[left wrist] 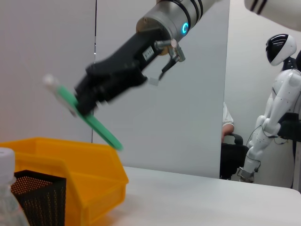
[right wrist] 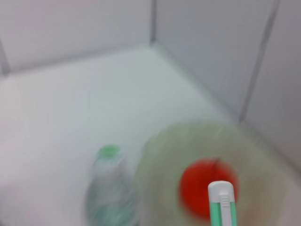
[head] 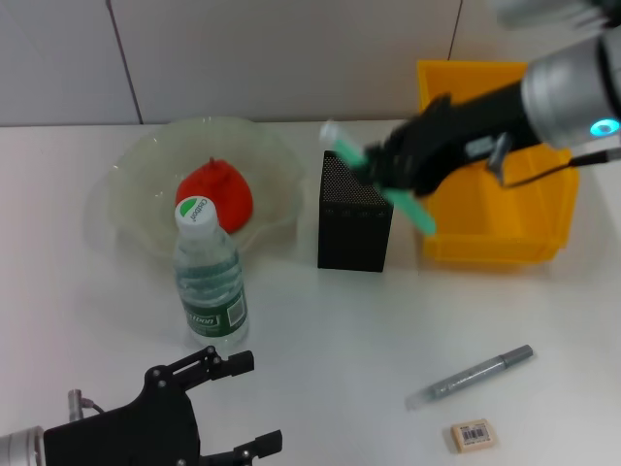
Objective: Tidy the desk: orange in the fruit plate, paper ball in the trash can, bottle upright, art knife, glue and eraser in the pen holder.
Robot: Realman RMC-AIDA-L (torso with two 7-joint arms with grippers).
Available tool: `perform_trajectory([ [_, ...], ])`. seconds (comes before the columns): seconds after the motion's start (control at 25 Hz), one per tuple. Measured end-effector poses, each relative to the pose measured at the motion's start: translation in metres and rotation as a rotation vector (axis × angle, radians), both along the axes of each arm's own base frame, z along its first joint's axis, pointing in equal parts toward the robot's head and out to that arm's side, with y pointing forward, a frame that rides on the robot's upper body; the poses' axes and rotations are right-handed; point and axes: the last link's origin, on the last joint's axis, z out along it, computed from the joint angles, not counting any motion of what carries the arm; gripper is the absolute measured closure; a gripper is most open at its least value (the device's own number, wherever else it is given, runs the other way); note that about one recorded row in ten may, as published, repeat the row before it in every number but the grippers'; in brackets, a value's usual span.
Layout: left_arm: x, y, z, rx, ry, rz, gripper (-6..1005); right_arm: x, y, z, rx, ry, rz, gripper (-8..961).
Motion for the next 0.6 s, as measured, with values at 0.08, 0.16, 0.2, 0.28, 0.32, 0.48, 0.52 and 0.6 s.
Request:
perform_trajectory([
  [0.08,0.0,0.0,0.0,-0.001,0.0,-0.002,173,0.004,0.004,0.008,0.071,0.081,0.031,777],
  [0.16,0.0,0.0,0.0,-0.001,0.0,-0.002,173,0.008,0.007,0.011,0.119,0.159,0.063,776],
  [0.2,0.001,0.001,0.0,-0.002,0.0,-0.003,173,0.014,0.01,0.009,0.152,0.228,0.087,776],
  [0.28,0.001,0.001,0.0,-0.001,0.0,-0.003,172,0.017,0.012,0.007,0.166,0.261,0.097,775],
  [0.32,0.001,0.001,0.0,-0.001,0.0,-0.003,172,0.023,0.015,0.003,0.182,0.322,0.109,775],
  [0.48,0.001,0.001,0.0,-0.002,-0.001,-0.002,172,0.036,0.015,-0.002,0.208,0.417,0.145,773],
  [0.52,0.001,0.001,0.0,-0.002,-0.001,-0.002,172,0.046,0.014,-0.005,0.236,0.465,0.166,773],
  [0.6,0.001,0.001,0.0,-0.002,0.0,-0.001,173,0.058,0.012,-0.009,0.272,0.511,0.197,773],
])
